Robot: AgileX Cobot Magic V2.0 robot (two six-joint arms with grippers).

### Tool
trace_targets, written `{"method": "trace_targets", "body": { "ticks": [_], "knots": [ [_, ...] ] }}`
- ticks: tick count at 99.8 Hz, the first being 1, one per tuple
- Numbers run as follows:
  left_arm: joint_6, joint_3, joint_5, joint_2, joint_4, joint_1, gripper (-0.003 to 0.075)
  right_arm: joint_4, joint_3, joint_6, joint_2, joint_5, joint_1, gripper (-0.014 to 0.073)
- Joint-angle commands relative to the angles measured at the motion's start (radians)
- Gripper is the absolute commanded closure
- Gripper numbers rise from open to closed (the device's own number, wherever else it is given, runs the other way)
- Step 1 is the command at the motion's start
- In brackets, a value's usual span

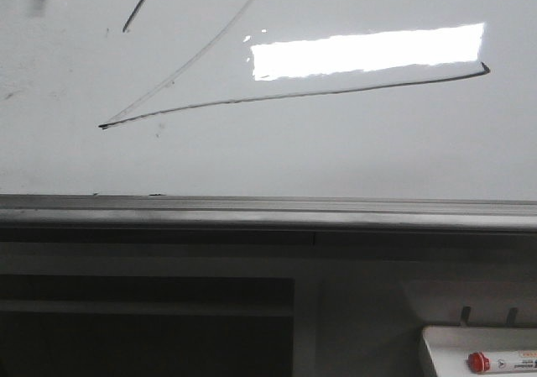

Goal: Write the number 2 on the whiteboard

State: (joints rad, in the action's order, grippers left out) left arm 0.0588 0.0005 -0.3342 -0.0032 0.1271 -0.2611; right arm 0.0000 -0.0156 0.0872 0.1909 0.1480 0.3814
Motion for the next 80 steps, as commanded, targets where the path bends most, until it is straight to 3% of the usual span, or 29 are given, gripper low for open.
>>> {"method": "trace_targets", "body": {
  "ticks": [1, 11, 80],
  "knots": [
    [-0.009, 0.011, 0.048, -0.027, 0.006, 0.002, 0.0741, -0.018, -0.022, -0.007, -0.072, 0.045, -0.029, 0.0654],
    [-0.009, 0.011, 0.048, -0.027, 0.006, 0.002, 0.0741, -0.037, -0.022, -0.005, -0.205, 0.170, -0.048, 0.0654],
    [-0.009, 0.011, 0.048, -0.027, 0.013, 0.002, 0.0741, -0.057, -0.022, -0.005, -0.221, 0.160, -0.062, 0.0654]
  ]
}}
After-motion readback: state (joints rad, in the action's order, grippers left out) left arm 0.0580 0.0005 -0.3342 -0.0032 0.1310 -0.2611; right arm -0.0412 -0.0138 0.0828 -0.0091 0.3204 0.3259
